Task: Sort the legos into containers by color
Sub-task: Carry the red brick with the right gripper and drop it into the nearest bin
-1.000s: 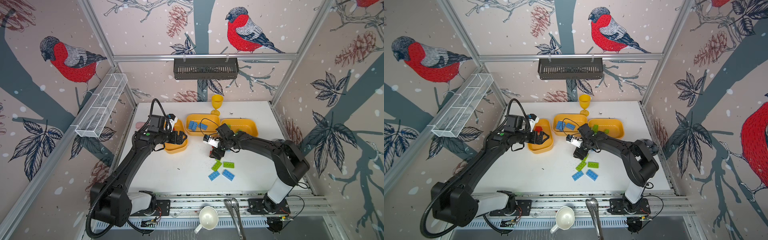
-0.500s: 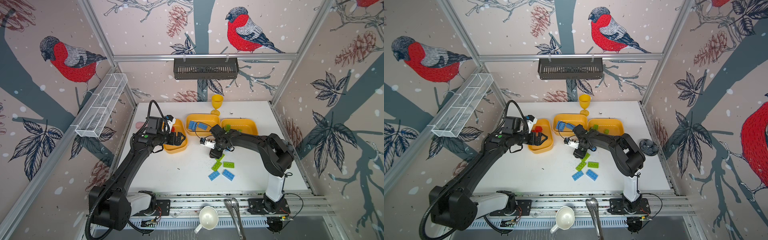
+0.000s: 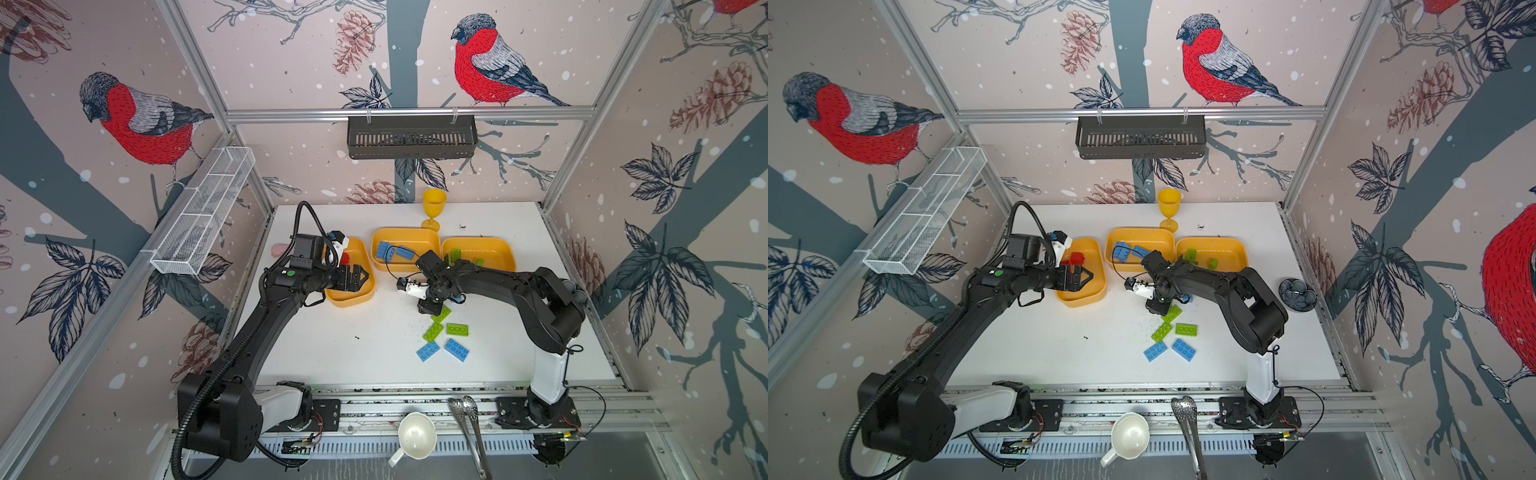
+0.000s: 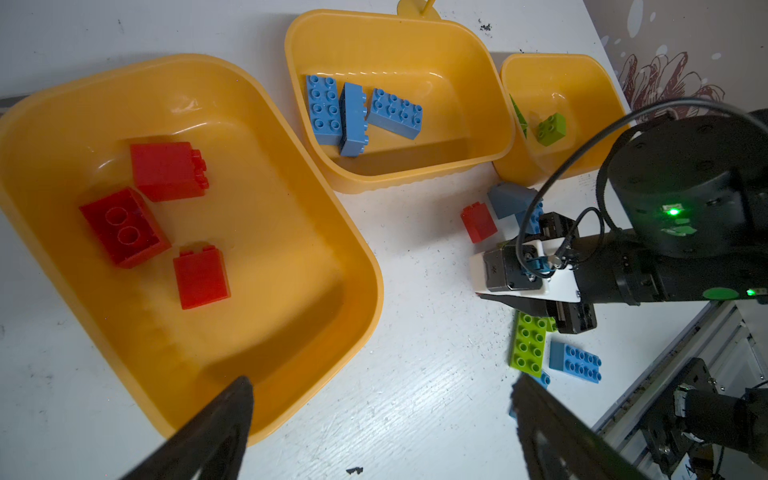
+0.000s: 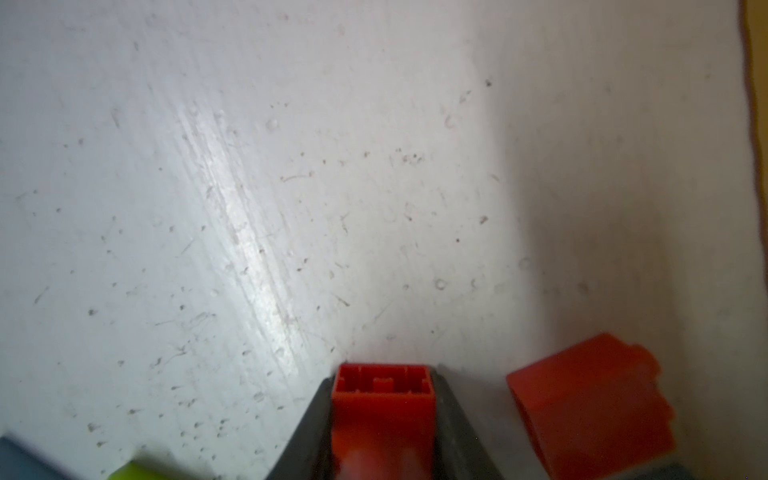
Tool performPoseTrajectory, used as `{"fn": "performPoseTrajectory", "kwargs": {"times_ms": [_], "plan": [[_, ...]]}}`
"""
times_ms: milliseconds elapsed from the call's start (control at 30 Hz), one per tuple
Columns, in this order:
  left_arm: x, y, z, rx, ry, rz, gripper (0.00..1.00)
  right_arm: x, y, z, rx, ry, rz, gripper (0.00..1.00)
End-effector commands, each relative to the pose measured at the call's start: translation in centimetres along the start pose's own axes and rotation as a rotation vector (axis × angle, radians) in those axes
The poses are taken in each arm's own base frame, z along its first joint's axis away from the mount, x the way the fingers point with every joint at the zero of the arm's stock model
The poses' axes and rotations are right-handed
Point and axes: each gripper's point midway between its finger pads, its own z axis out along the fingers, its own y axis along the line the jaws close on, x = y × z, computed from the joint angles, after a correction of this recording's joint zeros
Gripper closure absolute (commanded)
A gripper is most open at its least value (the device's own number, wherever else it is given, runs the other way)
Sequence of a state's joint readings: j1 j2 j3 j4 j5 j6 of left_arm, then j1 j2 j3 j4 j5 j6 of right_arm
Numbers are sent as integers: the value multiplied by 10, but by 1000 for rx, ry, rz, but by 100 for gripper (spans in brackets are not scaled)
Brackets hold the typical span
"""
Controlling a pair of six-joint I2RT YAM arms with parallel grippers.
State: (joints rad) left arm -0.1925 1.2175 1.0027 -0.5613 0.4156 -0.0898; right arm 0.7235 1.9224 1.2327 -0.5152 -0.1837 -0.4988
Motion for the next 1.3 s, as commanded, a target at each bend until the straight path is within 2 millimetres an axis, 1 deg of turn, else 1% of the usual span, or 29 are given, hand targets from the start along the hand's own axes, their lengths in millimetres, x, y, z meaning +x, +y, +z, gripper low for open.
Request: {"fn": "performPoseTrajectory", "kwargs": {"times_ms": [0,67,100,167,233,333,400,500,600,633,800,867,967,1067,1100,1133,1200,1233,1267], "plan": [[-1,6,-5,-29,-4,21,3,0,5,-9,-6,18,14,68],[-1,13,-8,-54,-3,9,3,-17,5,-20,-7,-36,16,68],[-2,16,-11,-63,-5,1,3,-30,6,-27,-17,-81,20,68],[-4,22,-16,-85,-18,-10,3,-58,7,-45,-43,-194,31,68],[-5,27,-22,-109,-35,-26,3,-92,7,-64,-69,-326,49,69],[-5,38,-30,-138,-55,-74,4,-136,4,-85,-89,-478,77,69],[-4,45,-34,-149,-68,-107,4,-162,4,-93,-109,-547,86,70],[-7,51,-41,-169,-94,-137,4,-196,4,-95,-118,-621,92,70],[-11,58,-47,-187,-120,-171,3,-224,2,-85,-122,-665,99,70],[-5,60,-45,-191,-111,-187,4,-233,1,-79,-127,-677,103,70],[-2,64,-46,-197,-119,-216,4,-268,-10,-59,-101,-747,124,69],[-2,63,-46,-193,-124,-221,4,-278,-17,-52,-82,-770,132,69],[0,64,-45,-192,-123,-228,4,-290,-27,-41,-62,-798,150,65],[4,65,-43,-190,-115,-233,4,-297,-34,-28,-46,-807,156,56],[5,65,-42,-188,-113,-235,4,-298,-36,-26,-44,-808,158,52],[6,66,-41,-188,-110,-238,4,-299,-37,-24,-45,-806,159,45],[7,66,-40,-187,-106,-240,4,-298,-37,-26,-42,-805,158,35],[7,66,-39,-186,-105,-240,4,-297,-38,-30,-39,-804,161,32],[8,66,-39,-185,-104,-240,4,-294,-41,-32,-36,-798,169,31]]}}
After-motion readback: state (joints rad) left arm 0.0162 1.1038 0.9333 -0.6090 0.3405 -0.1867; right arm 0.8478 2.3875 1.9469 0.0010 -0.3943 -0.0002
